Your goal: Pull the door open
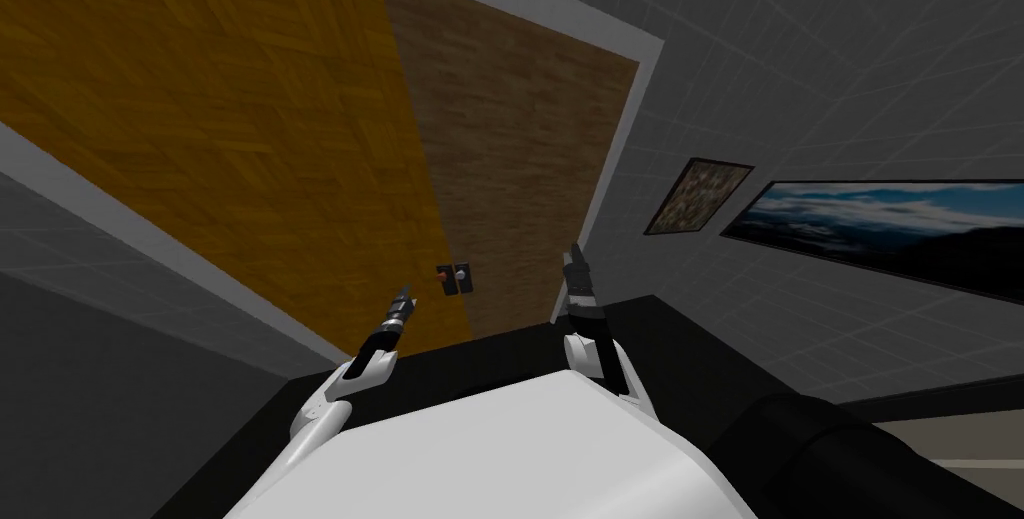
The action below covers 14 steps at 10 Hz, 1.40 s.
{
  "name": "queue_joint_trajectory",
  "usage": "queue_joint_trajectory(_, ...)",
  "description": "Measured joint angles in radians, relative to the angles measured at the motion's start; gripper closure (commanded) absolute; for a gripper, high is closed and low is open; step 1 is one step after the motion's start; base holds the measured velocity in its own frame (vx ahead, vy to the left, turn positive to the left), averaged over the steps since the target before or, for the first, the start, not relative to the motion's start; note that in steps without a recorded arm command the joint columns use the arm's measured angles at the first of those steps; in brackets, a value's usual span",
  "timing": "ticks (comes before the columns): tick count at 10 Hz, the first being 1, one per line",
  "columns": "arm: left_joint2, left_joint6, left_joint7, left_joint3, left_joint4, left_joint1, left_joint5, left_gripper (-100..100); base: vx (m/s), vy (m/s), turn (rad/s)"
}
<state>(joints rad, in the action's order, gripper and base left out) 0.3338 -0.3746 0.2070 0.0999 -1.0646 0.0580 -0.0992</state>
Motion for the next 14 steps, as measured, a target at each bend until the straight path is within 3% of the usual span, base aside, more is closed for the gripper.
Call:
queue_joint_trajectory(3,0.003,0.0,0.006,-0.008,0.0,-0.004,0.0,-100,-0.209,-0.061,-0.03)
queue_joint_trajectory(5,-0.02,0.018,0.004,-0.031,-0.049,-0.006,0.006,-100,-0.133,-0.119,-0.093)
queue_joint_trajectory(6,-0.022,0.021,0.003,-0.033,-0.053,-0.005,0.007,-100,-0.026,0.018,0.214)
queue_joint_trajectory(7,-0.012,0.012,0.003,-0.018,-0.032,-0.012,0.004,-100,-0.027,0.059,0.191)
queue_joint_trajectory(11,0.03,0.037,-0.005,0.049,-0.011,-0.035,-0.006,-100,0.108,0.073,0.084)
queue_joint_trajectory(14,0.021,0.03,-0.012,0.054,-0.01,-0.032,-0.005,-100,0.222,-0.042,-0.118)
